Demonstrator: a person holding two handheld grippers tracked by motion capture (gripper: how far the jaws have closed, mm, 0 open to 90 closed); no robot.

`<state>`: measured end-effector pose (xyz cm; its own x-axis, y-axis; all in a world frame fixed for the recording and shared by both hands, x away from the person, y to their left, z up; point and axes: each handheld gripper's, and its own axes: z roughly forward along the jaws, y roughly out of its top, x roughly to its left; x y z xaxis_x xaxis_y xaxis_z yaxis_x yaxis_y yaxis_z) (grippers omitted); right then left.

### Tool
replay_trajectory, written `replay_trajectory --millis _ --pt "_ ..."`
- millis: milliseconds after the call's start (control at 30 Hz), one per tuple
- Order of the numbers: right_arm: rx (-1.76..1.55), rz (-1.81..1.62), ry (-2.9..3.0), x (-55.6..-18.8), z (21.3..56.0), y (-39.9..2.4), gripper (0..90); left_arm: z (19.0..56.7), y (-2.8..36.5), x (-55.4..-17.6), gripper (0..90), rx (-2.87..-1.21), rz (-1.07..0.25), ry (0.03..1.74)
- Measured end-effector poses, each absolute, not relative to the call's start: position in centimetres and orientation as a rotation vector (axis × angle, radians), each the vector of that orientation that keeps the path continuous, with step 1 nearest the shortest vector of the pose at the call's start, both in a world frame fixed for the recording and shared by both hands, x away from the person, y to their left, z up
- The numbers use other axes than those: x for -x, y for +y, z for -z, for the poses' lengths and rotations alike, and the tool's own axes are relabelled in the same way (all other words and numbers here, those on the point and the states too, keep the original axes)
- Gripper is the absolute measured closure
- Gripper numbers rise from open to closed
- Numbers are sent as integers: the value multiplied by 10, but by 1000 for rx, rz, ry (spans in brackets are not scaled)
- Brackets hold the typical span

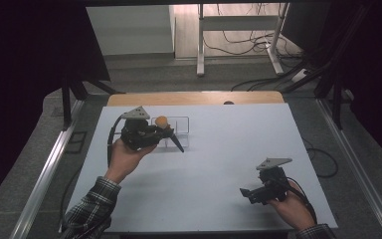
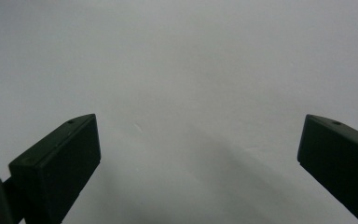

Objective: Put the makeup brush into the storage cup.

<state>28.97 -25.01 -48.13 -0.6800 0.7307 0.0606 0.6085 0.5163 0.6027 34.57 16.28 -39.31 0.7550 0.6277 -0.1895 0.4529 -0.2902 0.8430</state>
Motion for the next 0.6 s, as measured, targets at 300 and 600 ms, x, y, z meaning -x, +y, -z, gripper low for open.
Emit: replay_trajectory --millis 300,600 --pt "-1164 -896 2541 -287 481 -257 0 385 167 -352 723 -1914 -245 831" --pt "-1172 -891 2530 -284 481 -263 0 377 167 -357 723 -1911 -271 822"
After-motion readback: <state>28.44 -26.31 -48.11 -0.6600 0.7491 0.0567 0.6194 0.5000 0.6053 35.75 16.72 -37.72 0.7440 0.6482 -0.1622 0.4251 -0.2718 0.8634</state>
